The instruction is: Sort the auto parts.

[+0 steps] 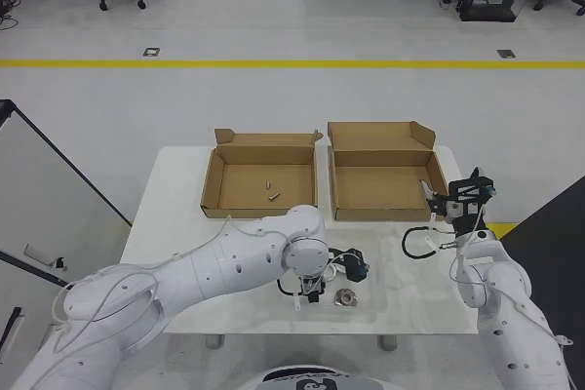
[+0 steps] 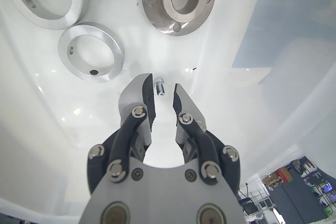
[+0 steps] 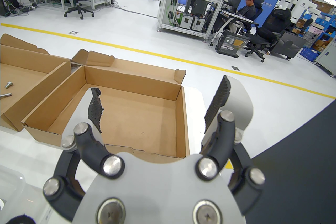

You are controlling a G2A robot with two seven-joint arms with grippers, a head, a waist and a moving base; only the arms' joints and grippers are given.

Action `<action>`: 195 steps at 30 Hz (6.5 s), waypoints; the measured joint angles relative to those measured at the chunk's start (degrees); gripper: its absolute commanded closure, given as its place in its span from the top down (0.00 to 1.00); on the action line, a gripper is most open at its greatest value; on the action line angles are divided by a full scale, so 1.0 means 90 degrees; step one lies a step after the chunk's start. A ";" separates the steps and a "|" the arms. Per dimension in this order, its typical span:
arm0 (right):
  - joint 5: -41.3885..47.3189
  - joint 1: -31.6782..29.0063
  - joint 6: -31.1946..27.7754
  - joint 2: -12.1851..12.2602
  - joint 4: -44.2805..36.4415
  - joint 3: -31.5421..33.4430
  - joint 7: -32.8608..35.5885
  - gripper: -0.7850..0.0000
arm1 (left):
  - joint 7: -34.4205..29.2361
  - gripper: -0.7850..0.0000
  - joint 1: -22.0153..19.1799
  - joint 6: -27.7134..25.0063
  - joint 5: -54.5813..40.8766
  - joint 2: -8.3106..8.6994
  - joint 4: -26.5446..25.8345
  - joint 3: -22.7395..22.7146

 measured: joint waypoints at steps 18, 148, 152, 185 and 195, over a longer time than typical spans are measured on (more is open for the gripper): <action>0.0000 0.0000 0.0000 0.0000 0.0000 0.0000 0.0000 1.00 | 0.0010 0.00 -0.0119 -0.0002 -0.0208 0.0004 -0.0145 -0.0306; 0.0000 0.0000 0.0000 0.0000 0.0000 0.0000 0.0000 1.00 | 0.1253 0.00 0.2315 -0.1257 -1.1897 -0.0518 -0.2078 -0.5742; 0.0000 0.0000 0.0000 0.0000 0.0000 0.0000 0.0000 1.00 | 0.1150 0.00 0.2333 -0.1152 -1.1459 -0.0616 -0.1963 -0.5909; 0.0000 0.0000 0.0000 0.0000 0.0000 0.0000 0.0000 1.00 | 0.1072 0.00 0.2424 -0.1072 -1.0761 -0.0857 -0.1787 -0.6112; 0.0000 0.0000 0.0000 0.0000 0.0000 0.0000 0.0000 1.00 | 0.1384 0.00 0.2591 -0.0340 -0.8312 -0.0642 -0.1597 -0.6570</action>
